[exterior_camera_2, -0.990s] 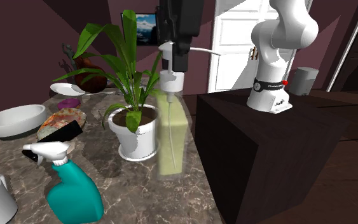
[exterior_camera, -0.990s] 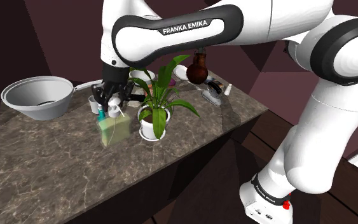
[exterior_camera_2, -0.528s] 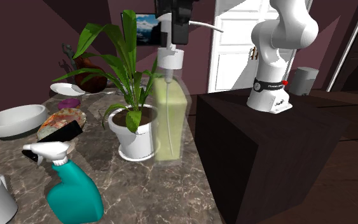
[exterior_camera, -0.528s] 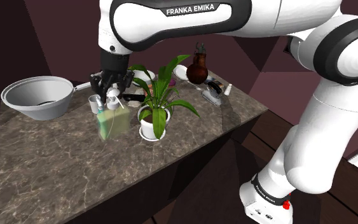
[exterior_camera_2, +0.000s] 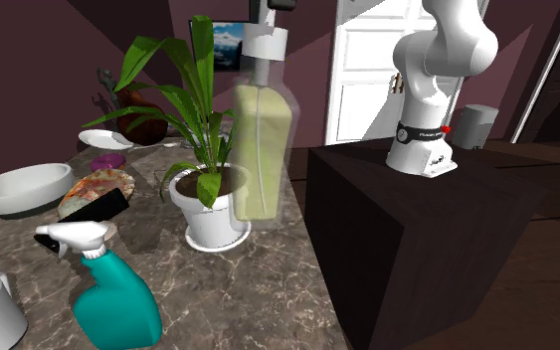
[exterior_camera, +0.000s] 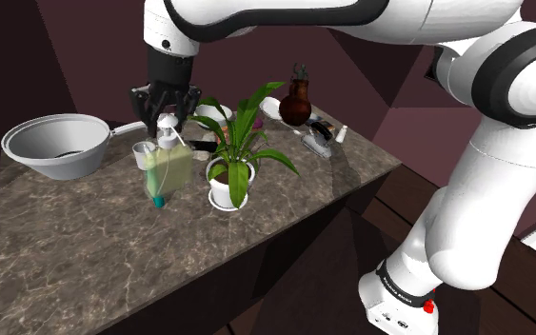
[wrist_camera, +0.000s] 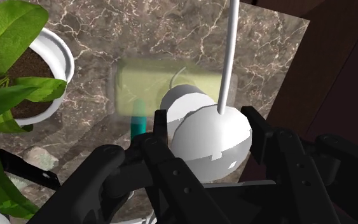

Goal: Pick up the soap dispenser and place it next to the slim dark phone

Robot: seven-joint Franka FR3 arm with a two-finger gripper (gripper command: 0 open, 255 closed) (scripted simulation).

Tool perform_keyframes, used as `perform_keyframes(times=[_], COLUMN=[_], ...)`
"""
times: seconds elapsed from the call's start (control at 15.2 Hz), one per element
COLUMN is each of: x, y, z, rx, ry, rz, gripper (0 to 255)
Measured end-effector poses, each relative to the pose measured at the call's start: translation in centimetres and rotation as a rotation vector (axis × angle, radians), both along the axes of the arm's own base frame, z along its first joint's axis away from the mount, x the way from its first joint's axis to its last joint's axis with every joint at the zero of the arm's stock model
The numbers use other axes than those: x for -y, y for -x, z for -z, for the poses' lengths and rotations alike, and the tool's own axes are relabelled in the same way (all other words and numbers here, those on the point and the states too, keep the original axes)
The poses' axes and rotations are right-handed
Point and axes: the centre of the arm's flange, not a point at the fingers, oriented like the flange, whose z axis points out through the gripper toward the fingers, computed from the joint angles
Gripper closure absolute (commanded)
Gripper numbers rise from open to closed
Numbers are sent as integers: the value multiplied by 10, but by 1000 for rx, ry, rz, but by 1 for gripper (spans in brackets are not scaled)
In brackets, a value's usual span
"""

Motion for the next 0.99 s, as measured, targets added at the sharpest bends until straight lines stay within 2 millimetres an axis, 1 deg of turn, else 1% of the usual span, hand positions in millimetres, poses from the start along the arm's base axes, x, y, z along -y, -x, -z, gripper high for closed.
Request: perform_keyframes(times=[0.59,0.73,0.79,0.99], x=[0,12,22,55], y=[0,-6,-10,-30], z=[-45,-44,-39,-29], rx=[0,0,0,-1], ry=[0,0,0,0], rz=[0,0,1,1], gripper=[255,255,255,255])
